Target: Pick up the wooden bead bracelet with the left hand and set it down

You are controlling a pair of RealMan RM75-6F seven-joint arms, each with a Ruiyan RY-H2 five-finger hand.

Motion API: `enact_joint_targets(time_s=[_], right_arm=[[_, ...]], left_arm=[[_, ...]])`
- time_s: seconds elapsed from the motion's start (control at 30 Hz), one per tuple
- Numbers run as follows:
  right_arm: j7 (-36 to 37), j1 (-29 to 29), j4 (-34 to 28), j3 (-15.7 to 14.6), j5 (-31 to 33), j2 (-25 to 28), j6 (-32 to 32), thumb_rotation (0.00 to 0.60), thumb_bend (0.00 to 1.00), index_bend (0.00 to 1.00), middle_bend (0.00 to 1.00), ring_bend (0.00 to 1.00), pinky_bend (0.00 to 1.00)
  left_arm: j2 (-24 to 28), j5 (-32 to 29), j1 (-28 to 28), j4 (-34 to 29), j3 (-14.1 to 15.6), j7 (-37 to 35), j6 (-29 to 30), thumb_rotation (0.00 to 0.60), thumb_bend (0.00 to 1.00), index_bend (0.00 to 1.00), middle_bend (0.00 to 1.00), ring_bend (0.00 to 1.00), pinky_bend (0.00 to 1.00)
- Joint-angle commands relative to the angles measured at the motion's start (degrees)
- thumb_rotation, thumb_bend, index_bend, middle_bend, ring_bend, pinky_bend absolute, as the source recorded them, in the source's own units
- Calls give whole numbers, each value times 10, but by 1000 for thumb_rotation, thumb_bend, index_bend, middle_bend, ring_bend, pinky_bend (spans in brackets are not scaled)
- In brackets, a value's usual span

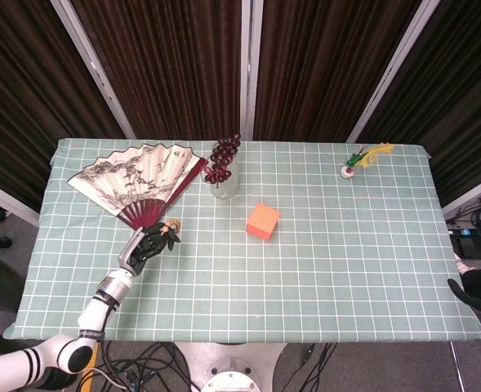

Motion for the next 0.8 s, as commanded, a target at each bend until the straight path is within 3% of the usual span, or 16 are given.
enact_joint_targets(time_s=[0.03,0.2,0.47,0.53,0.57,0.6,0.67,0.8], right_arm=[[1,-1,1,0,0,0,1,600,70,1,117,0,0],[3,-2,2,0,0,-1,2,600,69,1,117,0,0],[4,-3,4,-1,0,-2,3,600,70,1,117,0,0],[5,-3,4,0,1,-2,3,600,69,1,117,0,0],[5,-3,4,0,1,-2,3,600,69,1,117,0,0],[5,-3,4,0,1,-2,3,600,70,1,117,0,0],[6,-3,4,0,2,-2,2,600,70,1,117,0,0],[5,-2,4,0,2,-2,1,600,70,1,117,0,0]], left_arm=[[1,1,0,-2,0,-1,-1,552,770,541,643,425,169],[3,8,0,-5,3,0,-3,598,903,489,591,392,169],[7,24,-4,-5,7,-16,-5,600,927,355,484,329,169],[8,34,-4,-3,9,-30,-1,528,905,310,435,289,167],[8,39,-4,-1,10,-36,1,464,877,289,407,264,166],[8,44,-5,1,12,-41,2,361,826,263,366,230,165],[8,53,-5,6,15,-50,7,274,753,234,315,190,164],[8,63,-10,15,20,-61,9,194,587,209,256,154,164]])
